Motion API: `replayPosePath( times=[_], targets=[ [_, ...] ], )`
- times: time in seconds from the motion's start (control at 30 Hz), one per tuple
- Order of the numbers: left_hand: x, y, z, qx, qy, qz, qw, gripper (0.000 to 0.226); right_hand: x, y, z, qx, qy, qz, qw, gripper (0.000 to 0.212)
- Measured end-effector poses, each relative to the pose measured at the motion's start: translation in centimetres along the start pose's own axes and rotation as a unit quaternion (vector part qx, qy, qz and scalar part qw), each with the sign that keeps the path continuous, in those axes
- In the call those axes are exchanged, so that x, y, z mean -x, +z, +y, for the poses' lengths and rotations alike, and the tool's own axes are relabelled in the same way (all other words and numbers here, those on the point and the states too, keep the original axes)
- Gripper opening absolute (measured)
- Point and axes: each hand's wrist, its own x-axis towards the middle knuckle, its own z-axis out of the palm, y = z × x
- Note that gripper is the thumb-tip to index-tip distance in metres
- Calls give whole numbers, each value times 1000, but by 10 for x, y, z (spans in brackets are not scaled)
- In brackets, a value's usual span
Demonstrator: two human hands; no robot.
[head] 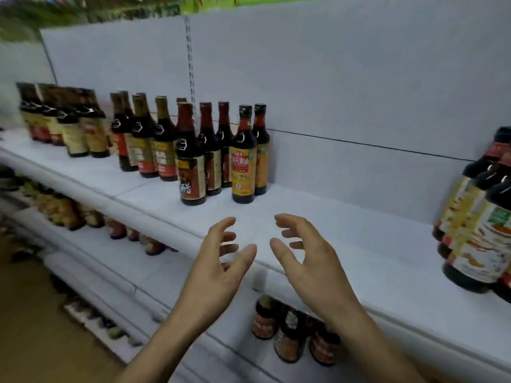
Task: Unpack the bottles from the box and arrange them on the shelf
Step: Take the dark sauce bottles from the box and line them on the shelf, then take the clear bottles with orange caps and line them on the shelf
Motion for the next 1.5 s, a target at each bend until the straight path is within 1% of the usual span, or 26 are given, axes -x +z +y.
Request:
replayPosePath(
  times=[0.13,0.27,0.37,0.43,0.53,0.7,0.77,0.87,0.97,1.0,1.1,1.13,1.23,1.3,1.4,1.5],
  targets=[
    [37,-65,-31,-16,-36,72,997,56,11,70,-22,-38,-7,-92,995,39],
    [74,-113,-59,-28,-72,130,989,59,25,136,-38,-47,-36,-178,982,40],
    [98,-141,-79,-33,-110,180,977,54,35,181,-50,-69,-30,-247,966,42],
    [113,-156,-95,-35,-139,215,966,52,42,211,-55,-94,-25,-296,950,43],
    [136,-169,-121,-47,-189,257,947,50,54,253,-53,-98,-43,-362,926,42],
    [177,-170,-169,-69,-285,332,896,49,83,321,-30,-97,-56,-470,875,46],
    [195,-164,-195,-77,-327,354,873,51,98,349,-16,-94,-61,-520,847,46],
    [215,-150,-221,-82,-370,366,850,51,121,376,6,-88,-68,-568,816,46],
    [232,-137,-258,-51,-396,391,829,50,146,406,34,-95,-57,-605,789,45],
    [243,-130,-277,-45,-406,386,827,49,158,416,46,-89,-55,-619,778,45],
    [258,-128,-307,-49,-425,390,815,42,177,436,69,-89,-13,-639,764,42],
    [284,-120,-352,-54,-441,385,809,42,211,466,97,-82,-16,-661,746,42],
    [301,-120,-386,-53,-460,387,797,50,224,486,120,-81,6,-664,743,43],
    [328,-111,-433,-61,-472,360,802,53,251,510,150,-71,-2,-670,739,43],
    [365,-99,-516,-59,-487,337,803,52,289,556,207,-45,10,-674,737,43],
    [390,-80,-595,-79,-490,302,814,52,324,599,266,-24,9,-673,739,44]
  ],
)
